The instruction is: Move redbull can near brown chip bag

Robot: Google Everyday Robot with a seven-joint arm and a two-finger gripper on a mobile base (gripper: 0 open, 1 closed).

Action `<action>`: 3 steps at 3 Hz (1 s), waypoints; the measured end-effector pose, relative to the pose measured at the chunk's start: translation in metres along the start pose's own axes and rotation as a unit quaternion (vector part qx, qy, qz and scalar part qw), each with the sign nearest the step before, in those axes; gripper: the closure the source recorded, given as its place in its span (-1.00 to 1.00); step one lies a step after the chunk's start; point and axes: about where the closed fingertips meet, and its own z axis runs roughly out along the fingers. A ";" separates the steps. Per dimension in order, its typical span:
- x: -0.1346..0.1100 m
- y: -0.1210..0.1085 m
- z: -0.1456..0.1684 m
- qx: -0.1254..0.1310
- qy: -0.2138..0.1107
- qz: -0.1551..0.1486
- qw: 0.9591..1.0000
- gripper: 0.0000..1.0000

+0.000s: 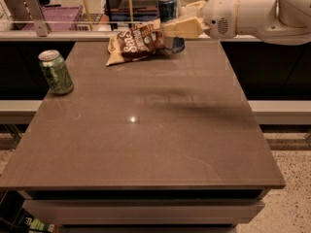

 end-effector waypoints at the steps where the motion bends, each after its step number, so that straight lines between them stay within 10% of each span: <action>1: 0.010 -0.024 0.003 0.004 -0.009 0.010 1.000 1.00; 3: 0.033 -0.051 0.013 0.014 -0.022 0.022 0.999 1.00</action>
Offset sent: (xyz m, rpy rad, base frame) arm 0.0628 -0.0262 -0.0304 0.1039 0.0080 -0.0286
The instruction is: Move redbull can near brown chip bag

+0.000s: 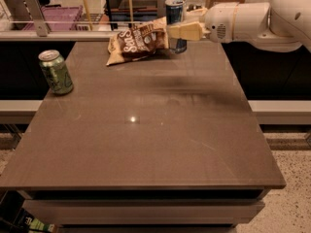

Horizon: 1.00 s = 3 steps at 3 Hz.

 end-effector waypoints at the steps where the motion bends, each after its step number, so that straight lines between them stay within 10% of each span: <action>1: 0.012 -0.010 0.002 0.015 0.015 -0.001 1.000 1.00; 3: 0.038 -0.036 0.006 0.042 0.008 -0.003 0.999 1.00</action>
Offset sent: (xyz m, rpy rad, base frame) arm 0.0326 -0.0287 -0.0359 -0.0509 -0.0062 -0.1122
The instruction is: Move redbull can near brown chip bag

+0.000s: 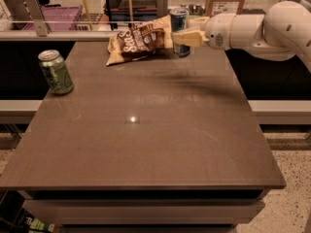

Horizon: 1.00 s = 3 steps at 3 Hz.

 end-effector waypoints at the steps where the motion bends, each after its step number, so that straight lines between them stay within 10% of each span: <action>1: 0.012 -0.024 0.016 0.007 -0.048 0.000 0.999 1.00; 3: 0.029 -0.030 0.019 0.010 -0.027 0.008 1.000 1.00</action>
Offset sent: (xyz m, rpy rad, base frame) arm 0.0439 -0.0079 -0.0188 0.1166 -0.0723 -0.0110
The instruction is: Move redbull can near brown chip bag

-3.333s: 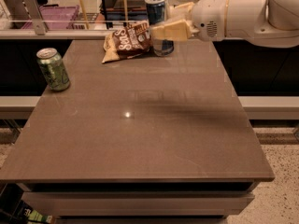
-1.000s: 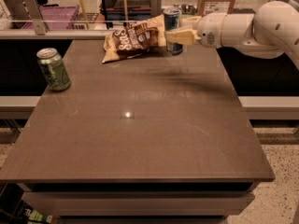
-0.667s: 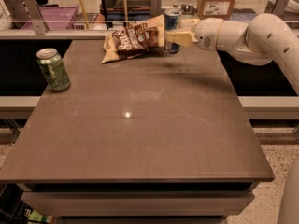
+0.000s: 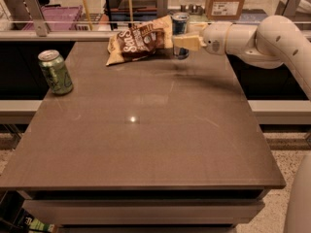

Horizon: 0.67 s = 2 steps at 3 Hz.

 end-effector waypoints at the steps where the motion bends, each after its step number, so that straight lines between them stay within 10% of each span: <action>1: 0.014 0.000 -0.006 0.002 0.019 0.011 1.000 1.00; 2: 0.028 0.001 -0.011 0.005 0.026 0.022 0.999 1.00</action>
Offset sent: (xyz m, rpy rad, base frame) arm -0.0132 -0.0296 -0.0429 -0.0208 0.0935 -0.0479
